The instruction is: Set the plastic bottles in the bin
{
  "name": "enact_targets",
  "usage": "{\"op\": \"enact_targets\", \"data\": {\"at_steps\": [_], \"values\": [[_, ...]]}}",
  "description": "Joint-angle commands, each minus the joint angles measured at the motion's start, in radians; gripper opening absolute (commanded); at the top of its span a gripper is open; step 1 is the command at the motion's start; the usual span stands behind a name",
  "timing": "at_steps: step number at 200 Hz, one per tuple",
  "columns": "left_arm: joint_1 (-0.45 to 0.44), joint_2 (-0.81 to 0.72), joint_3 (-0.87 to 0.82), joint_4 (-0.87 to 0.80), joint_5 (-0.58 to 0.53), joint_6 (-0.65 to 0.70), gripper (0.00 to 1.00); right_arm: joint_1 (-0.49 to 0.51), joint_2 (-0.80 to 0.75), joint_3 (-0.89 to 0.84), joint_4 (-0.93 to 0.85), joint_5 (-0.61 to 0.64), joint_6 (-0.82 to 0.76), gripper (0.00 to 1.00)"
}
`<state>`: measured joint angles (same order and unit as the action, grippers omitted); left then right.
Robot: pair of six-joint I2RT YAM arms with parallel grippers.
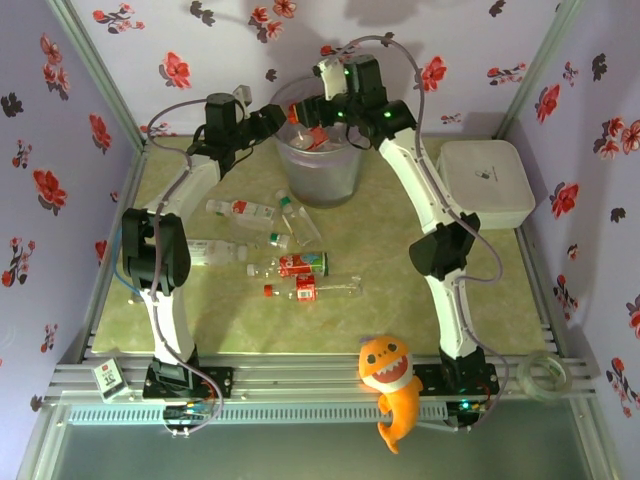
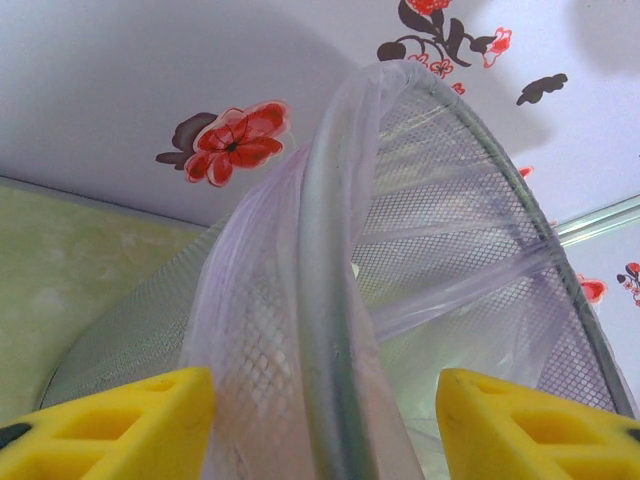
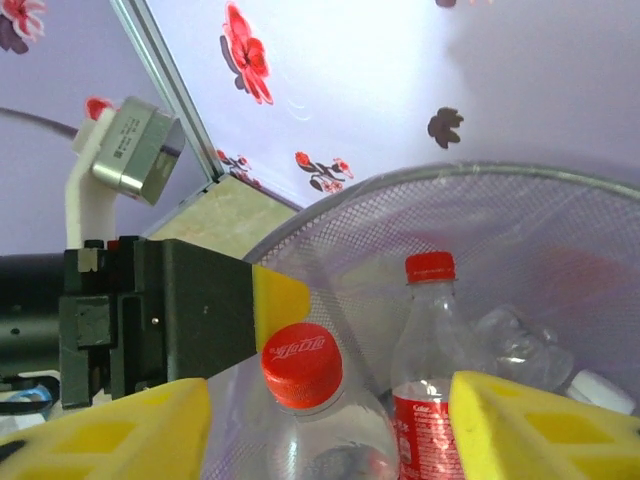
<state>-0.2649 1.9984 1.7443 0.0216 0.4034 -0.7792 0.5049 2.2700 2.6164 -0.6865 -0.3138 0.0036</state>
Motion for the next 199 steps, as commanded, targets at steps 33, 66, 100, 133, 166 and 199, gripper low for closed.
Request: {"op": "enact_targets", "data": {"at_steps": [33,66,100,133,166,199], "values": [[-0.013,0.015,0.000,-0.082,0.012,0.026,0.61,0.009,0.096,0.001,0.032,-0.045,0.054,0.47],[-0.013,0.004,-0.026,-0.010,0.042,-0.003,0.62,0.008,0.168,0.023,0.052,-0.053,0.071,0.42],[-0.012,-0.014,-0.053,0.065,0.053,-0.029,0.63,0.004,0.221,0.030,0.105,-0.066,0.105,0.42],[-0.012,-0.020,-0.050,0.065,0.054,-0.025,0.64,0.001,0.233,0.034,0.129,-0.068,0.122,0.44],[-0.011,-0.016,-0.038,0.034,0.052,-0.007,0.64,0.000,0.174,0.060,0.142,-0.054,0.112,0.53],[-0.008,-0.016,-0.041,0.030,0.051,-0.005,0.64,-0.003,0.066,0.059,0.124,-0.050,0.092,0.60]]}}
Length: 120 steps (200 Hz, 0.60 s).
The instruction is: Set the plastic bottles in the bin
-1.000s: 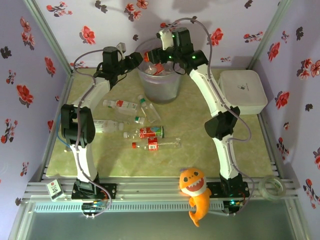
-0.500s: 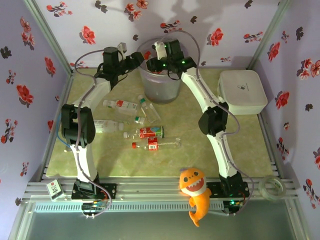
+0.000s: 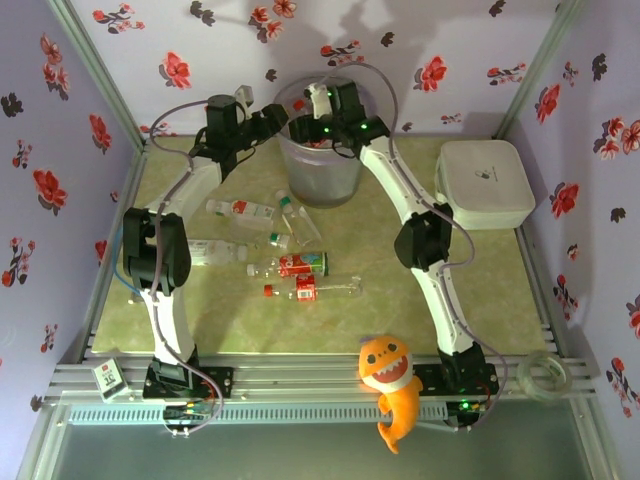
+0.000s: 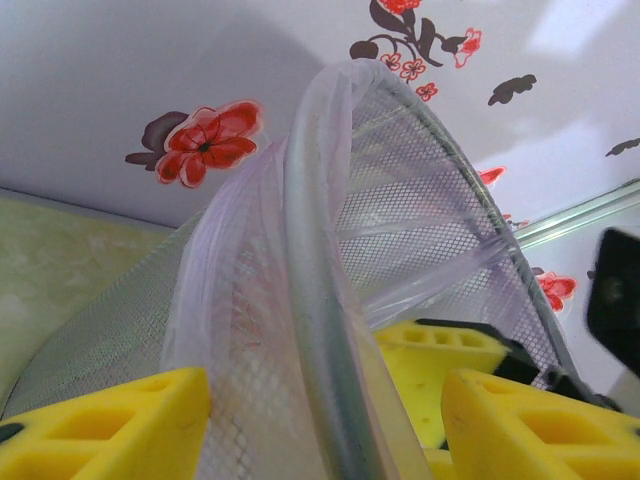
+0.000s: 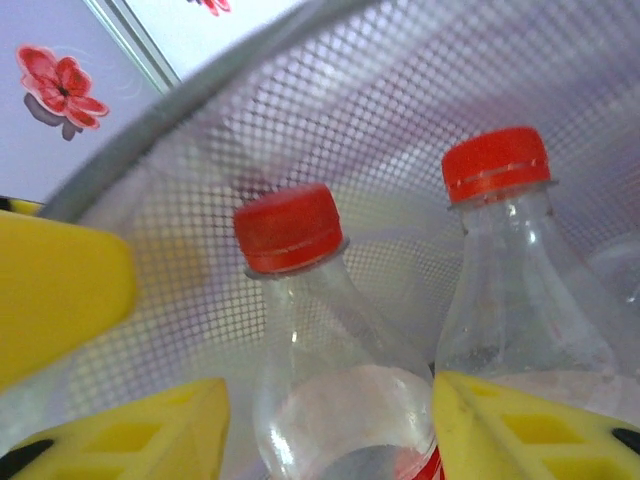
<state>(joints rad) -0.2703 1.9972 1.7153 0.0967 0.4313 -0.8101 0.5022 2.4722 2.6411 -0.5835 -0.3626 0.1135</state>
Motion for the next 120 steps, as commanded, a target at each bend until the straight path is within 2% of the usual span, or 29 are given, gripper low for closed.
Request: {"op": "enact_targets", "data": {"at_steps": [1,38,94,120], "values": [[-0.003,-0.015,-0.012,-0.046,0.024,0.026,0.64,-0.001,-0.139,0.033,0.021,-0.001,-0.019,0.60],[-0.001,-0.013,-0.013,-0.053,0.023,0.032,0.64,0.001,-0.336,-0.132,-0.003,0.015,-0.062,0.64],[0.003,-0.017,-0.009,-0.080,0.019,0.044,0.64,0.006,-0.700,-0.637,-0.016,0.087,-0.176,0.65],[0.005,-0.017,-0.002,-0.085,0.019,0.044,0.64,0.032,-0.831,-0.852,-0.081,0.070,-0.288,0.65]]}}
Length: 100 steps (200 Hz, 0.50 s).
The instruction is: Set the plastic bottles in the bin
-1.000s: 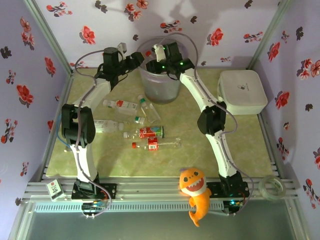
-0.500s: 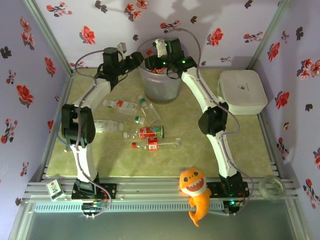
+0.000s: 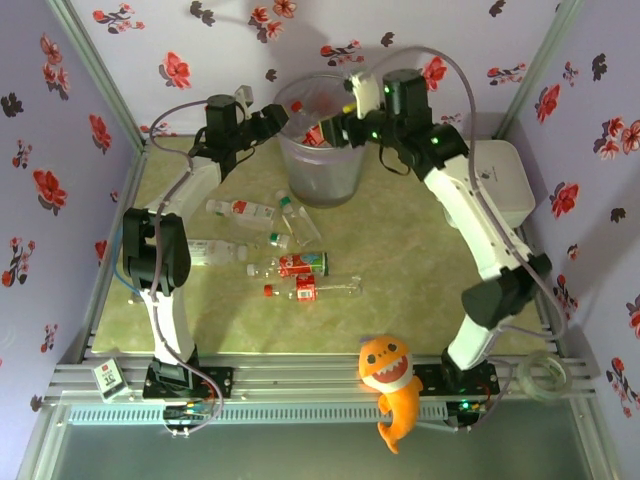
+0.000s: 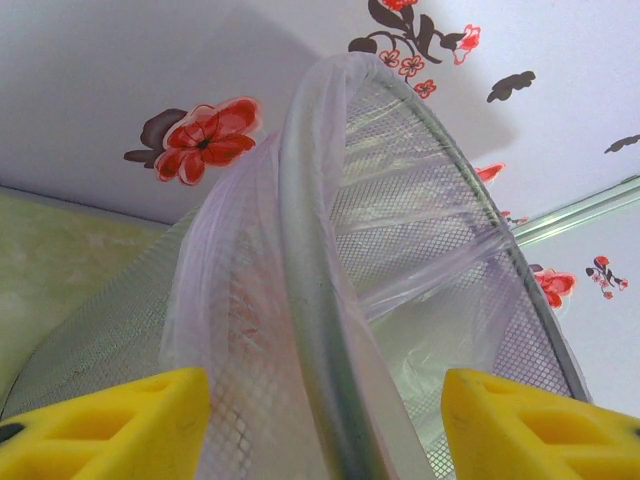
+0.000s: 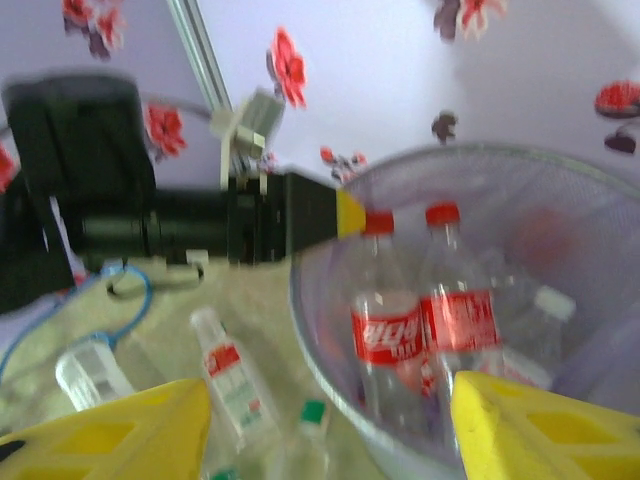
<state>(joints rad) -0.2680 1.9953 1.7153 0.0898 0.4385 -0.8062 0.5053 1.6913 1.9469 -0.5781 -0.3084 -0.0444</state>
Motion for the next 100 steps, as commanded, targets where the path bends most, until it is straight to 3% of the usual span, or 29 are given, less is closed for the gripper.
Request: {"op": "enact_targets", "data": {"at_steps": [1,45,77,100], "values": [[0.003,-0.015,-0.001,-0.079,0.012,0.041,0.64,0.031,-0.051,-0.162,-0.092,0.016,-0.136,0.65],[0.003,-0.019,0.014,-0.107,0.010,0.052,0.64,0.183,-0.084,-0.346,-0.233,0.045,-0.335,0.67],[0.005,-0.026,0.017,-0.136,0.007,0.065,0.64,0.338,-0.029,-0.390,-0.283,0.108,-0.500,0.69],[0.009,-0.033,0.017,-0.160,0.008,0.077,0.64,0.421,0.031,-0.393,-0.308,0.084,-0.619,0.74]]}}
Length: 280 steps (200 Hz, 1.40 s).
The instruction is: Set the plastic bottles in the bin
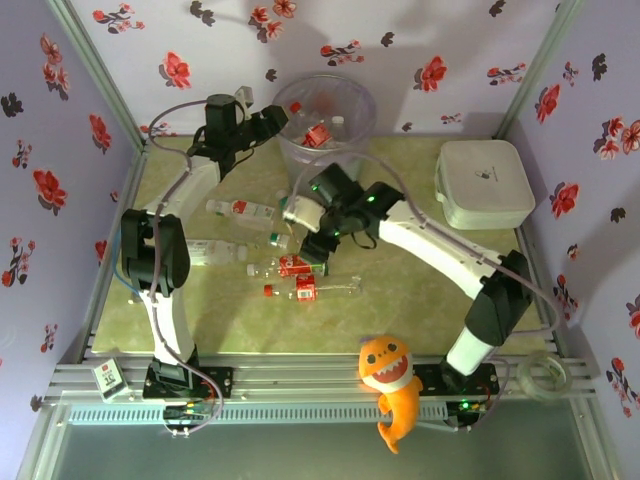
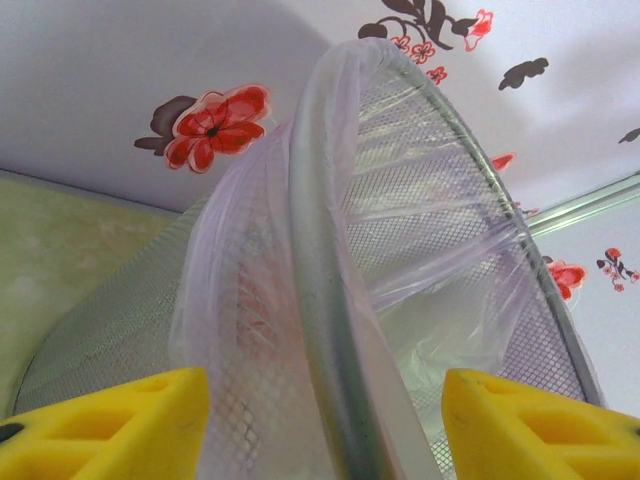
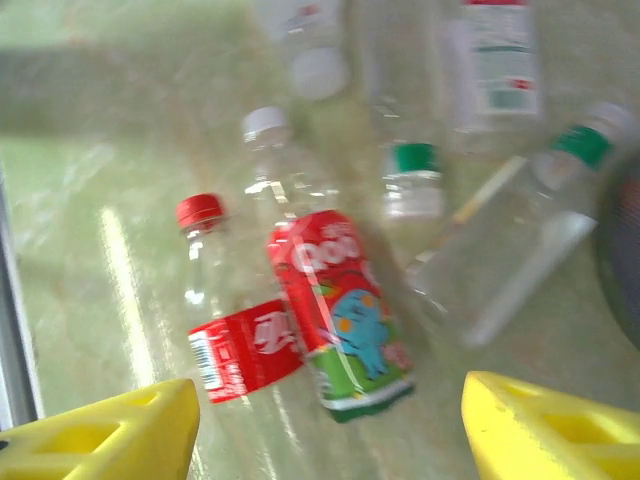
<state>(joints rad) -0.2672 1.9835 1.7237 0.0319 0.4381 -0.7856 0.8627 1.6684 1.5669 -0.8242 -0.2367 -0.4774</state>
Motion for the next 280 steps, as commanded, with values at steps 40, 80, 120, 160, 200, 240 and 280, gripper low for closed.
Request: {"op": "enact_targets", "data": {"at_steps": [40,80,120,160,200,240,280], "values": [[0.016,-0.026,0.002,-0.123,0.009,0.070,0.64,0.116,0.161,-0.001,-0.068,-0.127,-0.268,0.78],[0.023,-0.027,0.009,-0.142,0.009,0.083,0.64,0.139,0.236,-0.020,-0.014,-0.126,-0.269,0.81],[0.023,-0.035,-0.002,-0.139,0.010,0.086,0.64,0.143,0.299,-0.027,0.014,-0.076,-0.252,0.84],[0.027,-0.040,-0.008,-0.138,0.010,0.085,0.64,0.151,0.336,-0.033,0.037,-0.025,-0.232,0.85],[0.027,-0.041,-0.006,-0.138,0.010,0.083,0.64,0.167,0.384,-0.034,0.037,0.029,-0.222,0.85],[0.029,-0.037,-0.006,-0.139,0.010,0.083,0.64,0.171,0.395,-0.055,0.025,0.112,-0.224,0.85],[0.029,-0.035,-0.012,-0.129,0.009,0.077,0.64,0.173,0.402,-0.086,0.040,0.143,-0.210,0.90]]}}
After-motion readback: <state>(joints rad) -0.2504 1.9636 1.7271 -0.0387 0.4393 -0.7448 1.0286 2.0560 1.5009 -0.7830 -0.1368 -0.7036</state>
